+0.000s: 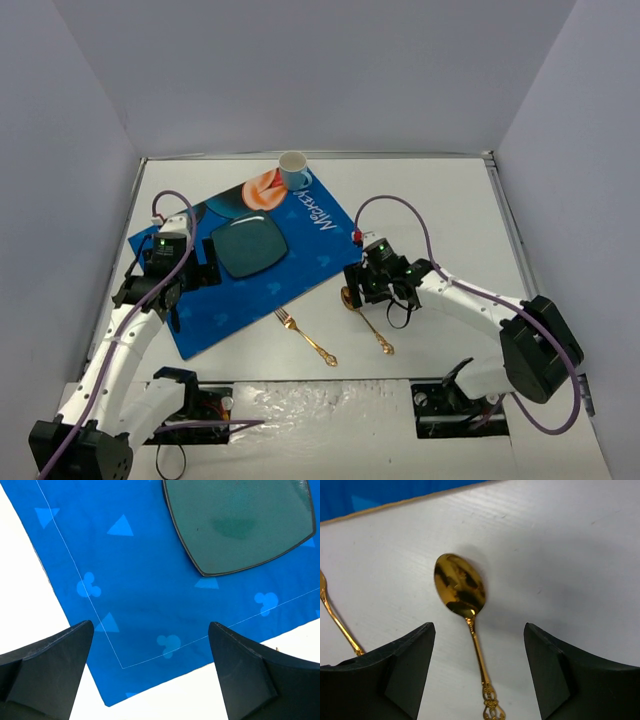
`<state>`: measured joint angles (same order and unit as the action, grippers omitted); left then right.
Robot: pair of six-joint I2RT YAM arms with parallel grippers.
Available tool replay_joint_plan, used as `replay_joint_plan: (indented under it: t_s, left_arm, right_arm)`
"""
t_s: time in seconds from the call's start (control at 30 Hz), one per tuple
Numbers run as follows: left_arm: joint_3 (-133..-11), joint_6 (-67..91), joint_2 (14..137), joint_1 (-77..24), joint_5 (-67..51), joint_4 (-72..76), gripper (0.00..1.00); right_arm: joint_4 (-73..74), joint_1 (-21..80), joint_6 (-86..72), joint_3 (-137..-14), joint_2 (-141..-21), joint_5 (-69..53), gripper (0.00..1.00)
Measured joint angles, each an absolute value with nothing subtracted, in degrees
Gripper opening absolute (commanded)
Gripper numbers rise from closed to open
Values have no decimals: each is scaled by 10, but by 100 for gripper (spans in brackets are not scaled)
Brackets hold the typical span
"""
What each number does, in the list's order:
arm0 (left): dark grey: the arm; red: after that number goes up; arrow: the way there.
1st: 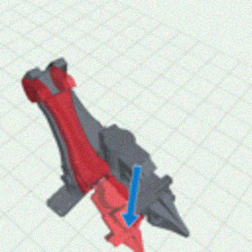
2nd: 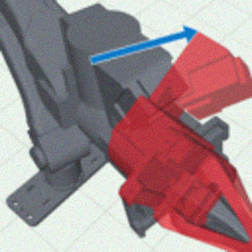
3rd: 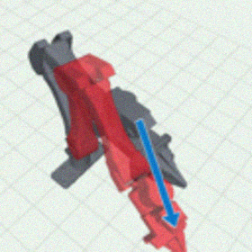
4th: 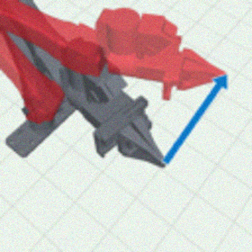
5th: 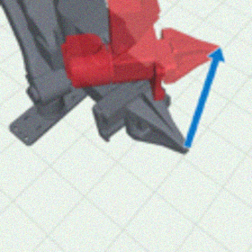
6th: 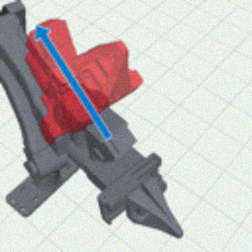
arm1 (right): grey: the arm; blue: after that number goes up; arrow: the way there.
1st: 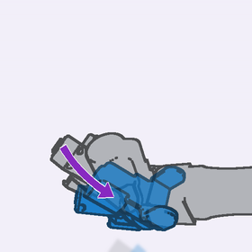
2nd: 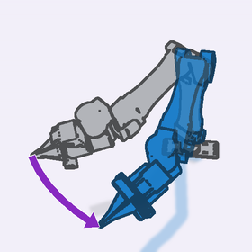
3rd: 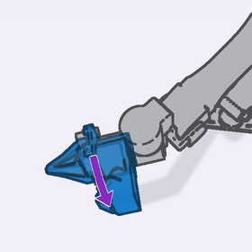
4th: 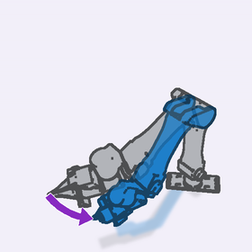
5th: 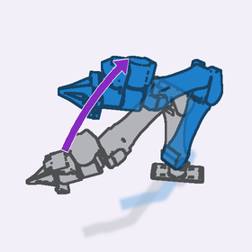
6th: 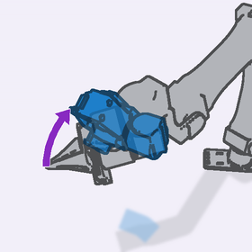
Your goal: Set the dinner table for one person
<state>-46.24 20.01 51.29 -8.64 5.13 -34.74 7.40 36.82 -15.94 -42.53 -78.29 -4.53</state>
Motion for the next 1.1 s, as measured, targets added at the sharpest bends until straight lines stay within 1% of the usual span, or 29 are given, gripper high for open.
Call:
replay_joint_plan:
  t_s: [0.17, 0.37, 0.43, 0.5, 0.57, 0.6, 0.77, 0.83, 0.9, 1.1]
  left_arm:
    - [-462, 200, 515, -91, 54, -345, 97]
    - [-462, 200, 515, -97, 55, -343, 97]
    - [-462, 200, 516, -99, 56, -343, 97]
    - [-462, 200, 517, -100, 56, -343, 97]
    - [-462, 200, 518, -100, 57, -343, 97]
    - [-462, 200, 519, -101, 57, -342, 97]
    - [-462, 200, 520, -104, 59, -340, 97]
    - [-462, 200, 520, -105, 59, -340, 97]
    - [-462, 200, 520, -105, 59, -340, 97]
    - [-462, 200, 521, -105, 61, -340, 97]
  right_arm:
    - [87, 421, -211, -414, -786, -22, 65]
    - [102, 457, -256, -402, -818, 12, 62]
    - [105, 467, -268, -399, -828, 22, 60]
    - [105, 473, -273, -399, -833, 35, 53]
    - [104, 477, -275, -400, -836, 45, 48]
    - [103, 478, -276, -400, -838, 50, 44]
    - [95, 478, -277, -402, -845, 60, 12]
    - [88, 477, -277, -402, -846, 60, 3]
    - [82, 477, -276, -404, -848, 56, 0]
    - [122, 478, -254, -451, -881, 60, 0]
